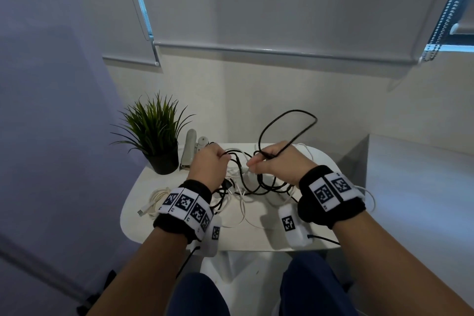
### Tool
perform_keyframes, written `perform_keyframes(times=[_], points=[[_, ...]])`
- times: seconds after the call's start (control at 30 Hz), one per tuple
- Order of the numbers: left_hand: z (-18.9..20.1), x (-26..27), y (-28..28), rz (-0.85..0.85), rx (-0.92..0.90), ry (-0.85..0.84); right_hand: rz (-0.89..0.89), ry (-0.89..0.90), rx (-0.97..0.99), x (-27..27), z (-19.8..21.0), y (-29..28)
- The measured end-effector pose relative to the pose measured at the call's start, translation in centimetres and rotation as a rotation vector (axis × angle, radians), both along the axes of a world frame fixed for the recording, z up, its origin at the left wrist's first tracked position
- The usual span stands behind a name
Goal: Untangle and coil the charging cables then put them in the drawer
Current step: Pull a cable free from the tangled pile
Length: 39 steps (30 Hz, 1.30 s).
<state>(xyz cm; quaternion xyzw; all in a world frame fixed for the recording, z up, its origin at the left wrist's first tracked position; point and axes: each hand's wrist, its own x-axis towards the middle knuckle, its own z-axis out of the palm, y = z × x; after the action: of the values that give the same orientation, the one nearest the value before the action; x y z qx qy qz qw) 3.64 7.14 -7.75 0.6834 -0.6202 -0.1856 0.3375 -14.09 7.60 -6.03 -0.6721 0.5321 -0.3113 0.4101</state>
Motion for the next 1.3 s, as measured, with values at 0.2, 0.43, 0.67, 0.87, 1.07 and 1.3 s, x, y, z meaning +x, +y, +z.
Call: perform_keyframes(times=[0.2, 0.43, 0.67, 0.87, 1.07, 1.3], points=[[-0.1, -1.0, 0.7, -0.126, -0.016, 0.241, -0.066, 0.119, 0.003, 1.0, -1.5, -0.5], [-0.2, -1.3, 1.1, -0.218, 0.079, 0.275, -0.120, 0.090, -0.077, 1.3, -1.5, -0.7], [0.3, -0.4, 1.5, -0.314, 0.206, 0.170, -0.164, 0.075, -0.100, 0.8, -1.6, -0.9], [0.3, 0.1, 1.6, -0.205, 0.079, 0.209, -0.101, 0.104, -0.064, 0.7, -1.3, -0.8], [-0.3, 0.1, 1.3, -0.249, 0.001, 0.010, -0.137, 0.027, -0.044, 0.8, -1.2, -0.8], [-0.4, 0.4, 0.9, -0.191, -0.076, -0.156, -0.121, 0.015, -0.057, 0.9, -1.6, -0.8]])
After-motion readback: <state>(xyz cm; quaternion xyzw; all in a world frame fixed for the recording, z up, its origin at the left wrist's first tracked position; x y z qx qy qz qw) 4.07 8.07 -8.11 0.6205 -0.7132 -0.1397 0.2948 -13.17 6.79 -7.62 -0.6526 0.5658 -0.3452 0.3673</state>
